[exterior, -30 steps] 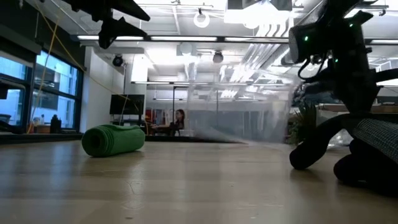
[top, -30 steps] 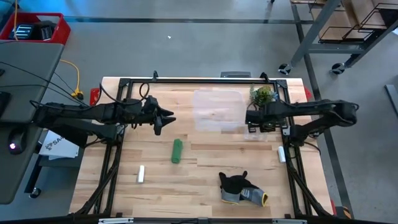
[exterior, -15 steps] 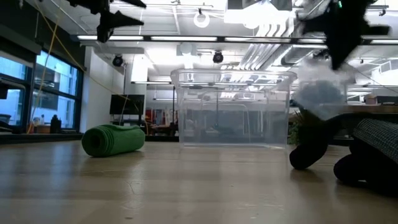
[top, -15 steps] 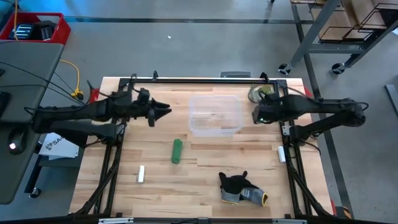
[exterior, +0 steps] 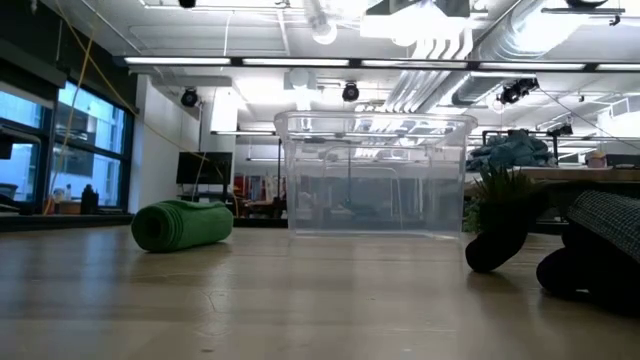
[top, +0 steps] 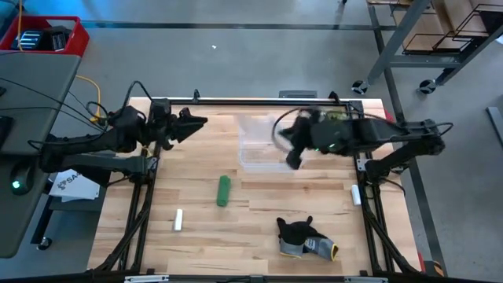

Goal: Roll bandage
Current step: Open the transparent zip bag

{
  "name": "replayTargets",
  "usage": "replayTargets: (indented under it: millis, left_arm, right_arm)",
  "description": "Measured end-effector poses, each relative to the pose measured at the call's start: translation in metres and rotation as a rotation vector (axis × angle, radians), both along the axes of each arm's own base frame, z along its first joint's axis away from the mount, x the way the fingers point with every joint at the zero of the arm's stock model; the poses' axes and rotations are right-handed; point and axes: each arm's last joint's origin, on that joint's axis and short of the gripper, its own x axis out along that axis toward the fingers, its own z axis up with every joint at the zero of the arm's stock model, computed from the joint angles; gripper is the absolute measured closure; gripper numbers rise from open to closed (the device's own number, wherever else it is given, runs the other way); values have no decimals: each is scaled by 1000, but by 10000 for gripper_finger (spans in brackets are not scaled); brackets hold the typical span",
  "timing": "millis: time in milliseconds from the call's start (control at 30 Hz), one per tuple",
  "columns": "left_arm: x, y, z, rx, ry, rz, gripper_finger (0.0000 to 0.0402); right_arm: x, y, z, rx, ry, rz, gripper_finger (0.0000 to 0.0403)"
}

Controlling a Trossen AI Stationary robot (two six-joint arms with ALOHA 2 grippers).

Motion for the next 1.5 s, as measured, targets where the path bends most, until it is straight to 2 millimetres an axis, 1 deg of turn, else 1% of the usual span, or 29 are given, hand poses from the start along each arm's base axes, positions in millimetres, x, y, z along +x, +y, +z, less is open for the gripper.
replayTargets:
  millis: [67, 133, 267, 367, 467, 533, 633, 733, 900, 967, 1067, 1200, 1267, 1500]
  left_arm:
    - [-1, -2, 6, 12, 9, -49, 220]
    - [-3, -5, 12, 33, 42, -102, 216]
    - [-8, -9, 21, 102, 193, -139, 207]
    - [-7, -10, 13, 179, 389, -114, 201]
    - [1, -10, 1, 219, 504, -81, 194]
    - [9, -9, -7, 196, 532, -83, 189]
    - [18, -11, -10, 144, 500, -99, 182]
    - [26, -14, -13, 129, 506, -107, 179]
    - [34, -11, -15, 116, 513, -10, 178]
    - [39, -10, -17, 87, 518, 12, 178]
    - [46, -9, -16, 46, 480, 12, 178]
    - [56, -8, -24, 22, 524, 19, 178]
    - [59, -7, -26, 22, 529, 23, 178]
    - [67, -6, -34, 150, 581, 41, 178]
  right_arm:
    - [15, 5, -10, -23, 82, 17, 403]
    - [28, 12, -26, -36, 190, 29, 403]
    - [50, 23, -58, -32, 356, 17, 403]
    - [68, 32, -75, -57, 411, 28, 403]
    - [84, 40, -85, -142, 448, 20, 403]
    - [91, 43, -88, -227, 487, -4, 403]
    - [100, 45, -88, -350, 551, -47, 403]
    - [107, 44, -87, -424, 600, -81, 403]
    - [112, 42, -82, -530, 570, -206, 403]
    - [114, 40, -79, -534, 551, -226, 403]
    - [116, 35, -77, -539, 545, -237, 403]
    - [120, 33, -76, -595, 545, -235, 403]
    - [122, 33, -75, -593, 533, -234, 403]
    - [125, 27, -77, -498, 530, -185, 403]
